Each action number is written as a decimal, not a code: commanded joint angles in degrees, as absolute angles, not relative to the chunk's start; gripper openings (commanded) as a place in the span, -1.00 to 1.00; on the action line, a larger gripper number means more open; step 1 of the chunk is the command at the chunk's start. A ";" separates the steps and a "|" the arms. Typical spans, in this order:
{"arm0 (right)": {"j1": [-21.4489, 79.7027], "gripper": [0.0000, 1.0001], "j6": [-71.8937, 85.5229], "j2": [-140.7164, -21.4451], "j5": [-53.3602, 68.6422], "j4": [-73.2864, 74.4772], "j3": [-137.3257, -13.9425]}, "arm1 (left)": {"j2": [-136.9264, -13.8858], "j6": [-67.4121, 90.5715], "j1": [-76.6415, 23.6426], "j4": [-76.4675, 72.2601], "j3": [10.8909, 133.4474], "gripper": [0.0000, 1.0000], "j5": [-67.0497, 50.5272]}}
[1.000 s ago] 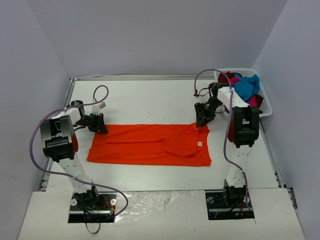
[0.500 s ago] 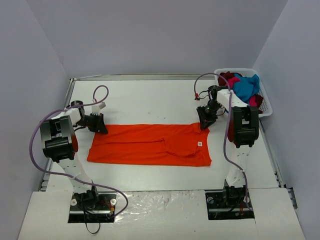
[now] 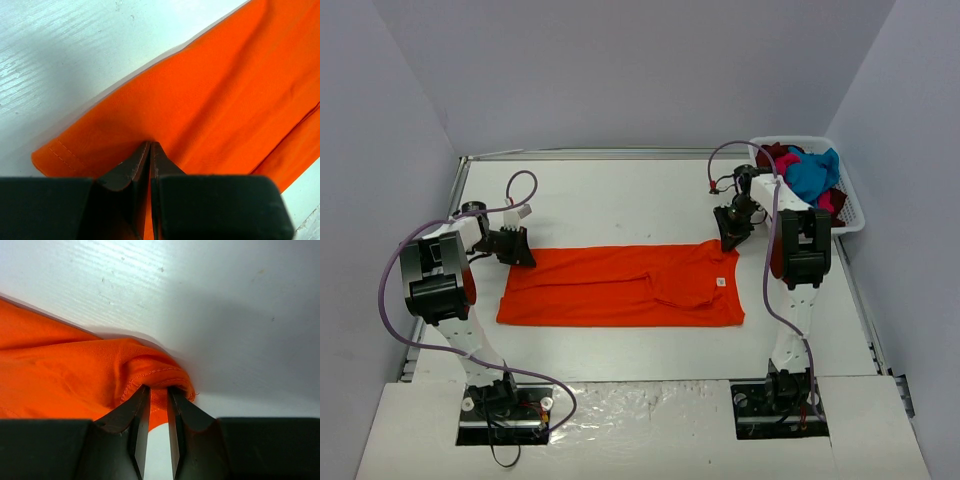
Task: Fold and stack the t-shirts
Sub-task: Rotate the tshirt 90 degrees
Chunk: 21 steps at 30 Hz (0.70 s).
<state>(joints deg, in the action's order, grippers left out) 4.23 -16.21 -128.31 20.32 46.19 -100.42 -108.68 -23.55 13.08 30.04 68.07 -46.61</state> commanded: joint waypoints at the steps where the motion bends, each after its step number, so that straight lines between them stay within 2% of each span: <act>1: 4.48 -0.67 -15.21 -131.31 15.48 44.56 -102.30 | -107.58 -24.78 12.66 30.94 67.06 -0.91 -45.09; 9: 4.75 -0.72 -15.38 -136.57 10.11 43.68 -109.59 | -107.49 -25.31 13.36 32.25 67.67 -0.92 -45.17; 16: 5.89 -0.74 -16.61 -146.06 11.60 45.97 -126.63 | -104.77 -34.97 14.24 41.65 67.50 -0.95 -48.51; 21: 7.47 -0.76 -17.58 -156.87 12.39 45.70 -145.26 | -96.52 -36.74 18.10 44.55 66.62 -0.93 -49.75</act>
<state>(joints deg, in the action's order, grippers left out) 6.20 -15.90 -149.91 13.91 46.76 -139.65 -103.83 -32.71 15.46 39.44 65.69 -47.94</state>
